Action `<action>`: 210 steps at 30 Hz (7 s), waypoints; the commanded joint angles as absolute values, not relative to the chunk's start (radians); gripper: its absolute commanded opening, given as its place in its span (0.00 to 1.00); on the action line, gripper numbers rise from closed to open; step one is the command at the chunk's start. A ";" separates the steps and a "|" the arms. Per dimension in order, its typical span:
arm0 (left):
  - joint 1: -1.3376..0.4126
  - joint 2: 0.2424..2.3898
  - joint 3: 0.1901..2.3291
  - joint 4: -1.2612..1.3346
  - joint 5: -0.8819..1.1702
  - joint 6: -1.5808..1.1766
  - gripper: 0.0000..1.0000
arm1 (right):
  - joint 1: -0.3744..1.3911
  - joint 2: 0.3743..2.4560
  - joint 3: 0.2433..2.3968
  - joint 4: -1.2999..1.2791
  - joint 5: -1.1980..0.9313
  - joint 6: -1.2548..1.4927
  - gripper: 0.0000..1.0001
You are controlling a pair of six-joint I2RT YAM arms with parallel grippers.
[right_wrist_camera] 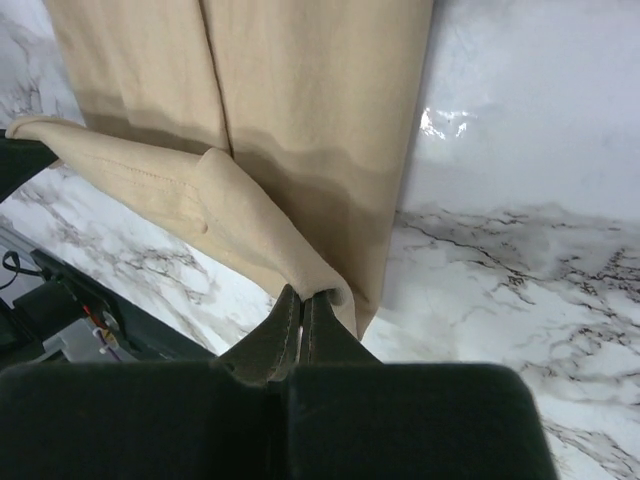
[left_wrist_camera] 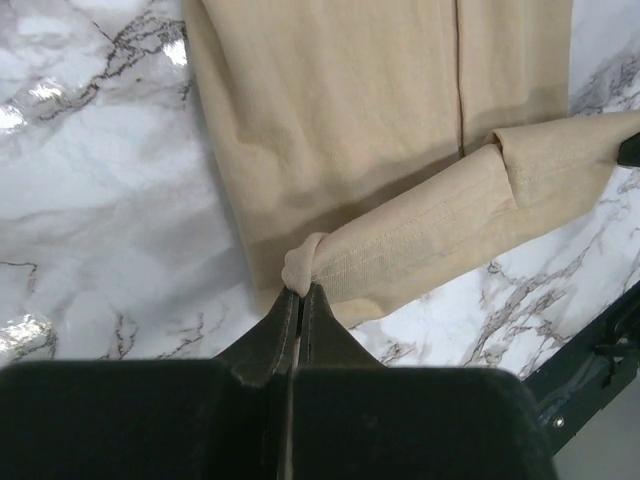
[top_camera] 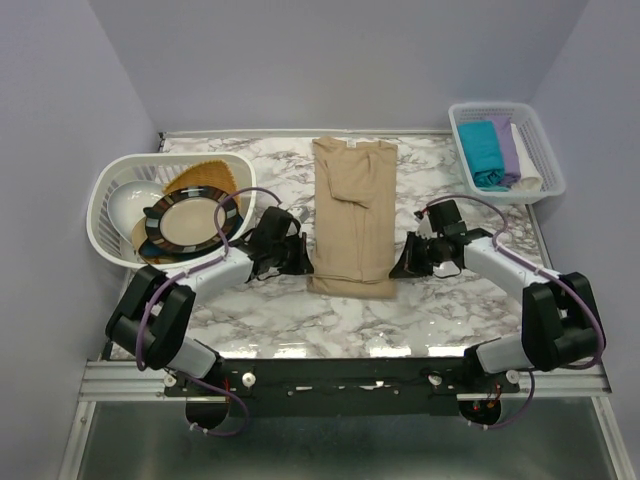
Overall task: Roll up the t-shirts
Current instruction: Roll the T-shirt to the center of the board.
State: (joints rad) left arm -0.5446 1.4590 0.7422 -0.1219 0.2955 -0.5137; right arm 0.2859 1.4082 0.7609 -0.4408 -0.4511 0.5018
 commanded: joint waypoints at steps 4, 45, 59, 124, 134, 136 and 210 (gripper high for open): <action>-0.523 1.471 0.781 -0.155 0.229 -0.491 0.00 | 0.278 1.473 0.833 -0.407 -0.431 0.474 0.01; -0.497 1.687 0.926 -0.242 0.690 -0.126 0.00 | 0.417 1.687 1.118 -0.787 -0.666 -0.851 0.23; -0.483 1.790 1.075 -0.291 0.554 -0.112 0.02 | 0.453 1.747 1.138 -0.638 -0.454 -0.934 0.19; -0.755 1.496 0.922 -0.384 0.515 0.557 0.00 | 0.492 0.887 0.548 -0.377 -0.508 -0.893 0.97; -0.638 1.537 0.968 -0.371 0.665 0.341 0.00 | 0.664 0.960 0.529 -0.273 -0.466 -0.741 1.00; -0.614 1.543 0.971 -0.356 0.690 0.287 0.00 | 0.701 0.972 0.522 -0.227 -0.451 -0.733 1.00; -1.063 1.120 0.299 0.391 0.103 0.729 0.75 | 0.753 1.178 0.561 -0.213 -0.264 -0.640 0.00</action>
State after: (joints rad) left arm -1.0180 1.0622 0.2768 0.3107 0.1844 0.7116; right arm 0.7845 1.1461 0.4889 -0.1570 -0.1982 -0.7216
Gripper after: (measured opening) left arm 0.771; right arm 0.022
